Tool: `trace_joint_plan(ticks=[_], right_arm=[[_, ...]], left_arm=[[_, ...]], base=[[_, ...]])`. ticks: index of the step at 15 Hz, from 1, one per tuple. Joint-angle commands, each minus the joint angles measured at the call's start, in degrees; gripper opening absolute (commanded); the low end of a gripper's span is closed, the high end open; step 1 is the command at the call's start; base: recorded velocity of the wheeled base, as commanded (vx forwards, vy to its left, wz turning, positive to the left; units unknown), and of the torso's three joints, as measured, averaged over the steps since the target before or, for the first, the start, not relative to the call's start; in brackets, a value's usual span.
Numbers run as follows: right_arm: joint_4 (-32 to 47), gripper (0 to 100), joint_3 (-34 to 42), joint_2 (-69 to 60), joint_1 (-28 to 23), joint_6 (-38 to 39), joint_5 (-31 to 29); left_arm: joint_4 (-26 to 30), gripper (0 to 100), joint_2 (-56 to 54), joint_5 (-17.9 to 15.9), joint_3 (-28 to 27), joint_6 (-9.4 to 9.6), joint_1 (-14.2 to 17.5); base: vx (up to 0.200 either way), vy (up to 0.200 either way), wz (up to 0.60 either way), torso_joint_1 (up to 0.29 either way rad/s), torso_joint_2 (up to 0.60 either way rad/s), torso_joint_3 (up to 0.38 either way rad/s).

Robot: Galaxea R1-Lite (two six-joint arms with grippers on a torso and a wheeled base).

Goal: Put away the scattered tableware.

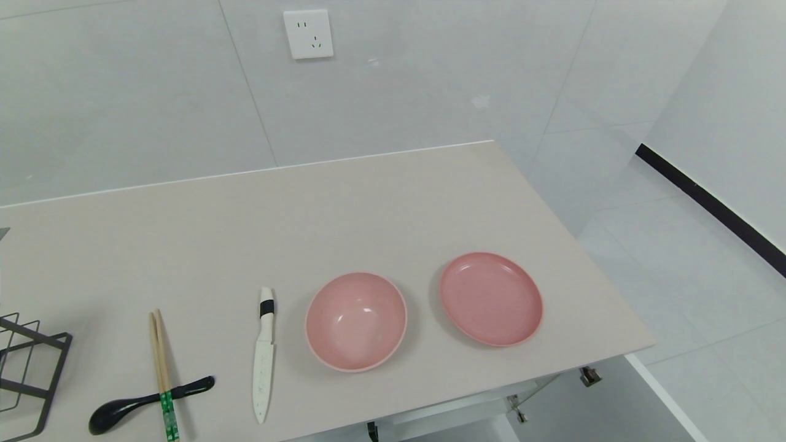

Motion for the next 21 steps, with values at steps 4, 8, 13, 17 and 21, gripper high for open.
trace_joint_plan(ticks=[4, 8, 13, 17, 21], right_arm=[[-21.22, 100, -0.09, -0.03, -0.27, -1.13, 1.66], [-16.83, 100, -13.36, 8.32, -4.4, 2.39, 17.66], [-11.29, 100, -15.82, 26.25, 5.62, 3.09, 21.08], [-11.2, 100, -15.03, 34.78, 10.89, 2.56, 21.08], [-10.94, 100, -14.41, 41.63, 17.83, -2.27, 20.56]], left_arm=[[-0.1, 100, 0.07, 0.37, 0.0, -0.37, 0.0], [-0.01, 100, 0.07, 0.19, 0.0, -0.2, 0.0], [-0.1, 100, 0.07, 0.19, 0.0, -0.37, 0.0], [-0.1, 100, 0.07, 0.11, 0.0, -0.46, 0.0], [-0.1, 100, 0.07, 0.11, 0.0, -0.55, 0.0]], base=[[0.0, 0.0, 0.0, 0.0, 0.0, 0.0], [0.0, 0.0, 0.0, 0.0, 0.0, 0.0], [0.0, 0.0, 0.0, 0.0, 0.0, 0.0], [0.0, 0.0, 0.0, 0.0, 0.0, 0.0], [0.0, 0.0, 0.0, 0.0, 0.0, 0.0]])
